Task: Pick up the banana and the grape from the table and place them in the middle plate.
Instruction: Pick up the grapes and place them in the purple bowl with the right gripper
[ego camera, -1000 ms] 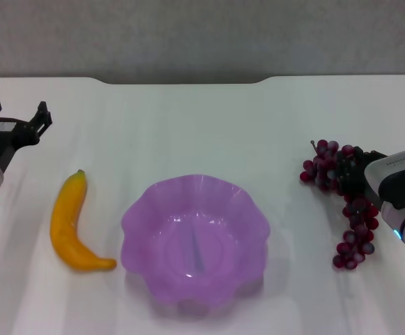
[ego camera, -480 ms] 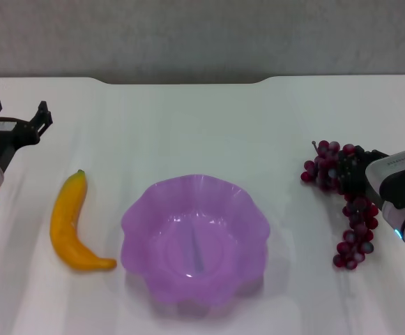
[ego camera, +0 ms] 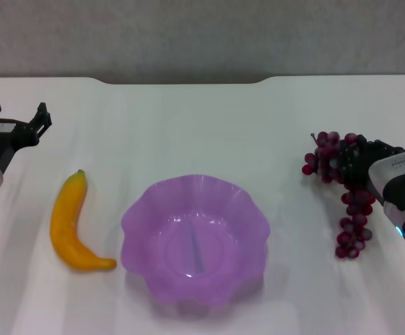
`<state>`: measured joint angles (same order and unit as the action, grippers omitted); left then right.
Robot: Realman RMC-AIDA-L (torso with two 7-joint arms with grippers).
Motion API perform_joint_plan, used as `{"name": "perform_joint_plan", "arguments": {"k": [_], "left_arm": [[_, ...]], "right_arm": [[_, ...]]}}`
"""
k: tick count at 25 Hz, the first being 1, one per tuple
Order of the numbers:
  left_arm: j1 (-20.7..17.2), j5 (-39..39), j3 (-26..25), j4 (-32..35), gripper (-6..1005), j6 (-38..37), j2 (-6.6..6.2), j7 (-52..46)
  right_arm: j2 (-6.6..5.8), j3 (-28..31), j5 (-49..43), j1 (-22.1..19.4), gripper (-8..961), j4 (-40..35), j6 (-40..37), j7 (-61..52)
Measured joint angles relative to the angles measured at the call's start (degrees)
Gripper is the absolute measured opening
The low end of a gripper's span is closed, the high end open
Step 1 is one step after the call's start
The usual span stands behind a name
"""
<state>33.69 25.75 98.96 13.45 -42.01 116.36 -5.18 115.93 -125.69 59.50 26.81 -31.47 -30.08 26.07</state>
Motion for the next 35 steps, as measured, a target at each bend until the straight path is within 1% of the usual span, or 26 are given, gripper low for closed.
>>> {"name": "perform_joint_plan", "arguments": {"k": [4,9,15,18,20,23,26,30,35], "left_arm": [[-0.02,0.00,0.00,-0.01,877,0.00,0.00,0.00],[-0.03,0.00,0.00,-0.01,877,0.00,0.00,0.01],[-0.22,-0.02,0.00,-0.01,877,0.00,0.00,0.09],[-0.47,-0.04,0.02,-0.04,877,0.00,0.00,0.09],[-0.57,-0.06,0.06,-0.06,877,0.00,0.00,0.09],[-0.60,-0.08,0.09,-0.07,877,0.00,0.00,0.09],[-0.62,-0.09,0.09,-0.09,878,0.00,-0.06,0.09],[-0.64,-0.09,0.09,-0.10,878,0.00,-0.08,0.09],[-0.64,-0.09,0.09,-0.09,878,0.00,-0.09,0.09]], "right_arm": [[0.00,-2.41,-0.01,-0.09,254,-0.35,-2.83,-0.02],[-0.01,-4.15,-0.44,-0.24,254,-2.48,-4.13,-0.05],[-0.48,-4.71,-0.80,-0.63,253,-7.69,-4.17,0.51],[-0.67,-3.81,-0.84,-0.92,252,-9.47,-2.71,0.70],[-0.76,-2.08,-0.86,-0.93,252,-11.08,-0.52,1.66],[-0.79,0.97,-0.89,-1.35,253,-14.34,2.28,6.14],[-0.76,3.11,-0.58,-3.31,253,-19.45,3.63,11.08],[-0.82,6.76,-0.79,-5.73,252,-26.01,8.46,15.06],[-0.80,6.66,-0.81,-6.03,253,-28.79,10.96,16.34]]}}
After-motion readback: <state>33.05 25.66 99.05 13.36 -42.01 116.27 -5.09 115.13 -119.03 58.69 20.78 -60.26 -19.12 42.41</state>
